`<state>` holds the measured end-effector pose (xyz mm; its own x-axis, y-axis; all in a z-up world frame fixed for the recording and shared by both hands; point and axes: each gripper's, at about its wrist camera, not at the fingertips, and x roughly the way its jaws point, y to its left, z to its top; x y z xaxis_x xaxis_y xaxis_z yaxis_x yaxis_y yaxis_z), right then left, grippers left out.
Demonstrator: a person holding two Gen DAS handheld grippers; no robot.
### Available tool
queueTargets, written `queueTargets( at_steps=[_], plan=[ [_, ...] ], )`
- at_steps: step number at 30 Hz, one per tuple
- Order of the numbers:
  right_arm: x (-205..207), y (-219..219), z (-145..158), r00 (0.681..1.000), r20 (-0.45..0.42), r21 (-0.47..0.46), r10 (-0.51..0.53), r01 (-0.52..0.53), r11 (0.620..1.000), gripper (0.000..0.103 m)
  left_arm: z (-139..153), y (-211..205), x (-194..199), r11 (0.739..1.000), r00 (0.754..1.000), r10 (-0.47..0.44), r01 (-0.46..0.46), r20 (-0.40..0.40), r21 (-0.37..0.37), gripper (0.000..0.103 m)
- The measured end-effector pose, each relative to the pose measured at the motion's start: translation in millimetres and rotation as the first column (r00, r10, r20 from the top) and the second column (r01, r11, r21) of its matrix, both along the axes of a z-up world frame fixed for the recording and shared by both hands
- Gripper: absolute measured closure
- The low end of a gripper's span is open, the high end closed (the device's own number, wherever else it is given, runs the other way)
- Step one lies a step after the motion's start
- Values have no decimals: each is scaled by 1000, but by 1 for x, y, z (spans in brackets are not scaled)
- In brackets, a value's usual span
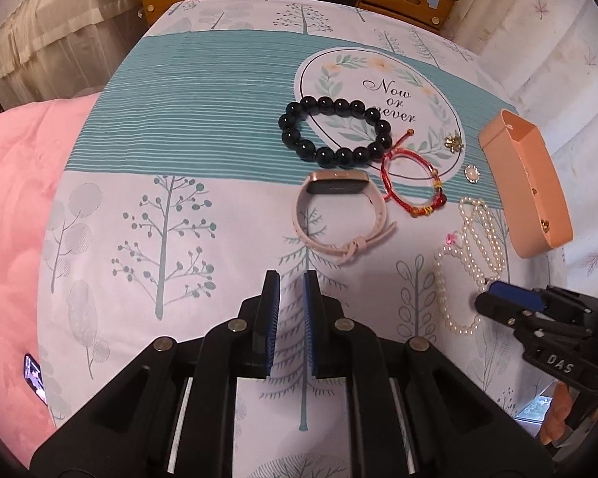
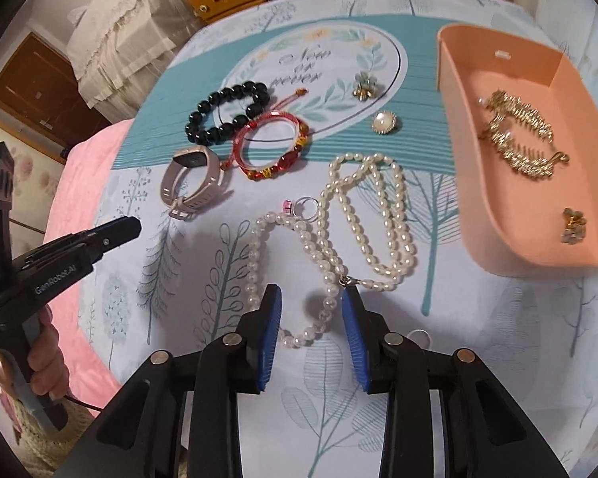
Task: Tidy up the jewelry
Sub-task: 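Grasp the pearl necklace with right tool while left tool grasps the pink-band watch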
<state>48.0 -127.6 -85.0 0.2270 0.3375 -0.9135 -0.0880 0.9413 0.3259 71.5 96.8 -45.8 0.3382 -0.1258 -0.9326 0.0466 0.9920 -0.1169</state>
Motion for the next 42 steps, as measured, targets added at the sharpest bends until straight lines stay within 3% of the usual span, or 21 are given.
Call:
queueTargets(
  at_steps=[8, 12, 15, 27, 31, 35, 42],
  plan=[
    [15, 2, -6, 998, -66, -65, -24, 20, 998, 82, -10, 5, 20, 999, 1000, -5, 4, -31, -41, 94],
    [19, 14, -5, 999, -50, -150, 5, -13, 989, 86, -17, 7, 27, 998, 998, 3, -7, -58, -62, 94],
    [18, 26, -6, 999, -17, -202, 38, -40, 978, 95, -20, 8, 29, 997, 998, 11, -16, -66, -75, 94],
    [-5, 26, 9, 994, 85, -185, 62, -45, 982, 96, -13, 1, 38, 993, 997, 23, -32, -74, -111, 94],
    [-8, 21, 14, 993, 100, -171, 56, -39, 984, 96, -4, -15, 35, 996, 999, -31, 27, -44, -86, 94],
    [-9, 13, 15, 995, 94, -147, 39, -25, 989, 96, 6, -42, 30, 987, 987, -158, 158, -7, -18, 94],
    [-11, 0, 19, 995, 101, -119, 11, 1, 993, 96, 3, -77, 27, 921, 927, -375, 373, 5, 113, 94]
  ],
)
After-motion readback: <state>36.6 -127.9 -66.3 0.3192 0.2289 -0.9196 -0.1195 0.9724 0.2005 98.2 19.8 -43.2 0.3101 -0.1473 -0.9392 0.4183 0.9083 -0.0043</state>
